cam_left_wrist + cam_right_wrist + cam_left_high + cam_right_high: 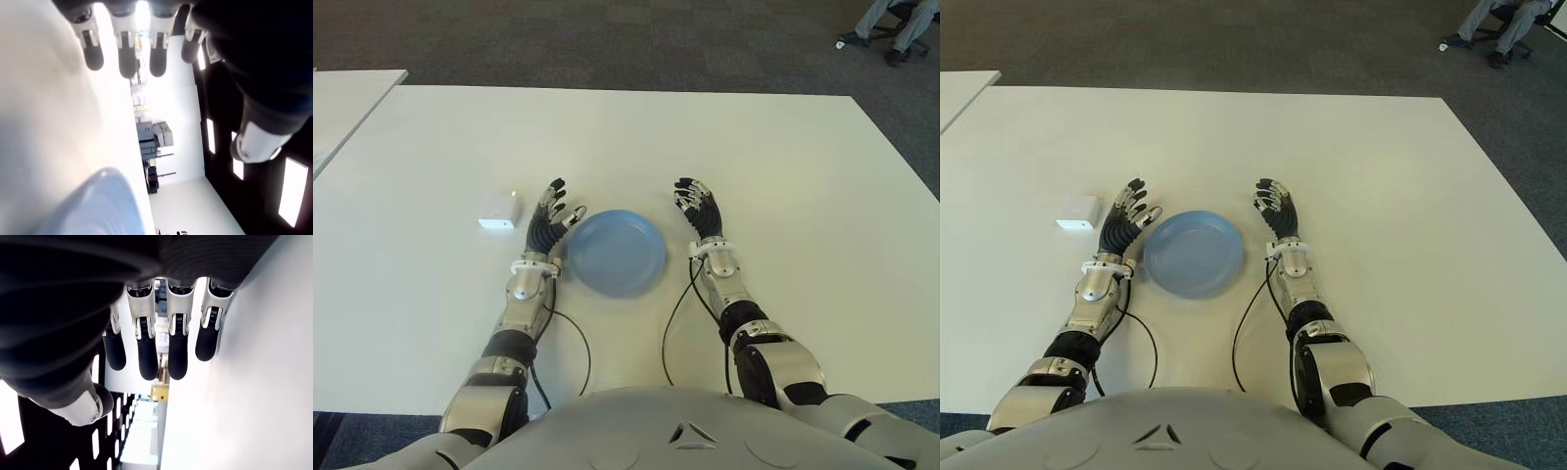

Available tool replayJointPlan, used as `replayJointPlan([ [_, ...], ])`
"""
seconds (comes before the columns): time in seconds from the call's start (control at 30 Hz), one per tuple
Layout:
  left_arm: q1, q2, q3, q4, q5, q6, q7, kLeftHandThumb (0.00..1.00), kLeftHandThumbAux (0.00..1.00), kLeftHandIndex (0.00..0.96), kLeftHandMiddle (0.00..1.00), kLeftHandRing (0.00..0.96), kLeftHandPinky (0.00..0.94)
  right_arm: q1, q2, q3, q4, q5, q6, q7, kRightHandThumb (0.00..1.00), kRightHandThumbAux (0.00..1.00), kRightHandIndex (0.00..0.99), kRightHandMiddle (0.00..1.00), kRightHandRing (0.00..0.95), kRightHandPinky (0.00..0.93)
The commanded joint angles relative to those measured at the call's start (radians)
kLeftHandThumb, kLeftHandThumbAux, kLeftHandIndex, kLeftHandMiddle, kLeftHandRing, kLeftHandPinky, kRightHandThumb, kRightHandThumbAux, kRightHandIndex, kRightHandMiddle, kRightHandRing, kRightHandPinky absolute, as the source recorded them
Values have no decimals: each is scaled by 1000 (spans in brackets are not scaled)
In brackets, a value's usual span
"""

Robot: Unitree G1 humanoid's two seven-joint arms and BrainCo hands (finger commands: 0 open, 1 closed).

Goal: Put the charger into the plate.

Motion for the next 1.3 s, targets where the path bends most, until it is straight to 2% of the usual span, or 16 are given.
replayJointPlan([
  [0.03,74,-27,-37,-296,116,129,60,445,548,172,197,181,201,45,17,-2,54,8,52,8,0,698,243,296,273,230],
  [0.17,86,-22,-53,-382,202,159,88,448,522,181,201,182,187,42,19,-8,61,16,45,19,0,696,234,292,267,224],
  [0.33,99,10,-80,-457,365,147,161,427,488,173,196,172,152,42,17,-18,72,33,28,47,5,706,217,278,243,198],
  [0.53,90,35,-97,-468,511,138,261,412,476,145,200,171,129,40,18,-25,86,33,-1,42,23,716,199,232,186,131],
  [1.0,54,73,-119,-439,637,152,393,377,510,64,166,168,152,32,22,-29,121,19,-56,30,0,715,198,190,136,109],
  [1.1,42,89,-125,-424,712,170,457,375,519,46,142,147,123,29,21,-27,126,16,-55,28,0,715,203,192,139,113],
  [1.2,-1,120,-133,-355,877,263,609,375,513,48,123,126,102,27,22,-28,129,19,-50,34,0,714,200,194,143,121],
  [1.27,-16,128,-138,-329,919,294,656,376,508,52,115,116,91,26,22,-29,130,20,-49,36,0,713,198,195,145,126],
  [1.3,-66,146,-135,-232,942,341,706,376,506,54,112,112,87,25,22,-29,133,20,-48,36,0,713,198,195,146,127],
])
